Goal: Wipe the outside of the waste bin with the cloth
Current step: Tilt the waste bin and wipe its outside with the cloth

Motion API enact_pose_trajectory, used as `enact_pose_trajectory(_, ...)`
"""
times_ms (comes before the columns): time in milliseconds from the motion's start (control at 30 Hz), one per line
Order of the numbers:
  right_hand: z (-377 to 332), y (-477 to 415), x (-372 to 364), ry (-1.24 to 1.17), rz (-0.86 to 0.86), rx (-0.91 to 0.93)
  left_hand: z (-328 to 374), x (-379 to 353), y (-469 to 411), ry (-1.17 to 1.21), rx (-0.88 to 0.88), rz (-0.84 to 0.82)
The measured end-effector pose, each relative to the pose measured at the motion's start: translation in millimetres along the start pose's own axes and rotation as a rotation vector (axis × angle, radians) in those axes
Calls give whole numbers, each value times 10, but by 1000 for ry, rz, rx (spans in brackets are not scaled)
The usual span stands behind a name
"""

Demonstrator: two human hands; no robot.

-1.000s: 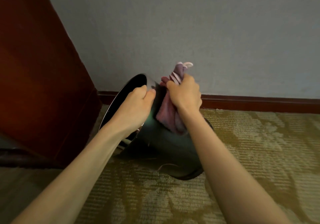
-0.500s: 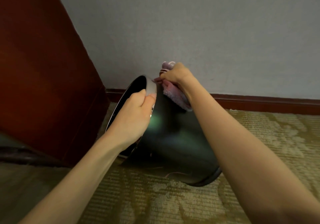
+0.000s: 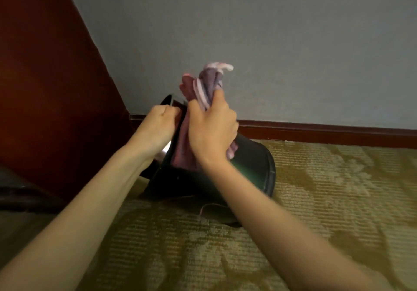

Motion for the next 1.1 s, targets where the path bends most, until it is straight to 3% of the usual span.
enact_pose_trajectory(267, 83, 826, 21, -209, 19, 91, -39, 25, -174, 99, 107, -35)
enact_pose_trajectory(467, 98, 628, 6, -161, 76, 134, 12, -47, -120, 152, 239, 46)
enact_pose_trajectory(600, 89, 410, 68, -86, 81, 90, 97, -150, -85, 160, 162, 42)
enact_pose_trajectory(867, 204, -630, -91, 56, -309, -142, 64, -218, -7, 25, 13, 98)
enact_pose_trajectory(1100, 459, -1209, -468, 241, -642, -143, -14, -219, 114, 80, 21, 42)
Point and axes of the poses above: each hand's wrist, its own y-axis away from the middle knuckle, its own x-axis out of the back of the hand, z = x × y, the point moved 1 cm from there along -y, towards the middle knuckle, and after that the axes turned 3 degrees about z, right-handed, at the moved point
